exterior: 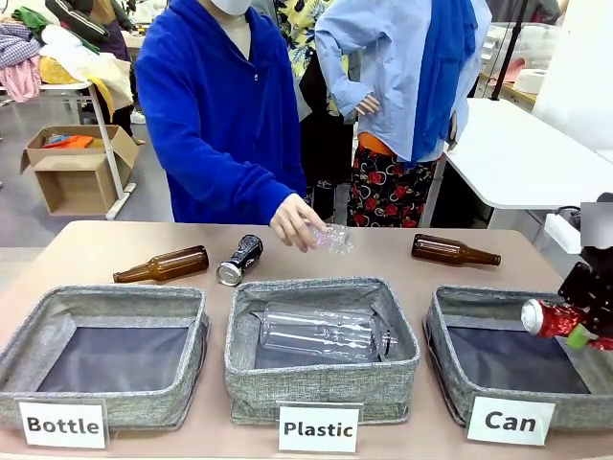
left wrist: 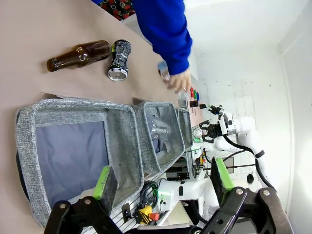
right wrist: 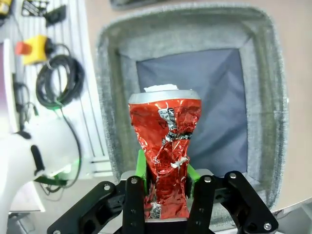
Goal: Sort the can waste into the basket.
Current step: Pick up the can waste from the table and place it in the right Fabric basket.
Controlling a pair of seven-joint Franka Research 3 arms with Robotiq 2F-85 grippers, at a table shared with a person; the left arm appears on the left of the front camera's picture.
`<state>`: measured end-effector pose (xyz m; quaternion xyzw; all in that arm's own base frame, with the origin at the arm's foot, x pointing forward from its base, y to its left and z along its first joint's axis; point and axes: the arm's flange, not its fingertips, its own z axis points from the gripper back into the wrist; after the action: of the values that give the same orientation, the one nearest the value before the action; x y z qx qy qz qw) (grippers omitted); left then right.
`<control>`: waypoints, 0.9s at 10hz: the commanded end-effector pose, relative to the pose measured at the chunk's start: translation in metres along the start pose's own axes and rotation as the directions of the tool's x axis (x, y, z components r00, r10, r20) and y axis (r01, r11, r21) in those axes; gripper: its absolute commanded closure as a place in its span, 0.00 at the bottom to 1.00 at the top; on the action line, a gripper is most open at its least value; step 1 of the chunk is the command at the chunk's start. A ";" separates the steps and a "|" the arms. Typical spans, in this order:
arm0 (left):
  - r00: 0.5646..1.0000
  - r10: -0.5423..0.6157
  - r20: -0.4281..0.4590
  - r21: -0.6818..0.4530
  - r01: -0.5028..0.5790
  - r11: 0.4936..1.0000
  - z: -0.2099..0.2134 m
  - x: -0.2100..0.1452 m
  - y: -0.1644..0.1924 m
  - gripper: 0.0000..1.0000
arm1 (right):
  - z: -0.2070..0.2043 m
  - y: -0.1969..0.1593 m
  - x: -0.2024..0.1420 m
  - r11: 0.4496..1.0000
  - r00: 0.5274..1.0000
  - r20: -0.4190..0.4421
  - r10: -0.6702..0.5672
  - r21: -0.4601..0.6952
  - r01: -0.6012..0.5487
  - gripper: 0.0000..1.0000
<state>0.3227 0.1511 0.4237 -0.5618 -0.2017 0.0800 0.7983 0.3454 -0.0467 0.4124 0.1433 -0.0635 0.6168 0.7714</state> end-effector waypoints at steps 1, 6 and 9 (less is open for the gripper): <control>1.000 -0.025 -0.002 -0.011 0.025 1.000 0.001 -0.001 0.000 0.00 | -0.002 -0.006 -0.003 1.000 1.000 -0.008 0.009 -0.016 -0.009 0.17; 0.995 -0.072 0.063 -0.019 0.073 0.997 0.032 0.003 -0.027 0.00 | -0.001 -0.029 0.015 0.999 0.999 -0.023 -0.038 -0.001 0.038 0.00; 0.995 -0.072 0.063 -0.019 0.073 0.997 0.032 0.003 -0.027 0.00 | 0.006 -0.027 0.018 0.982 0.974 0.127 -0.186 -0.006 0.189 0.00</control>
<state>0.3071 0.1709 0.4569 -0.5609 -0.2390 0.0682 0.7897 0.3749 -0.0424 0.4136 0.1591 -0.0709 0.5782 0.7971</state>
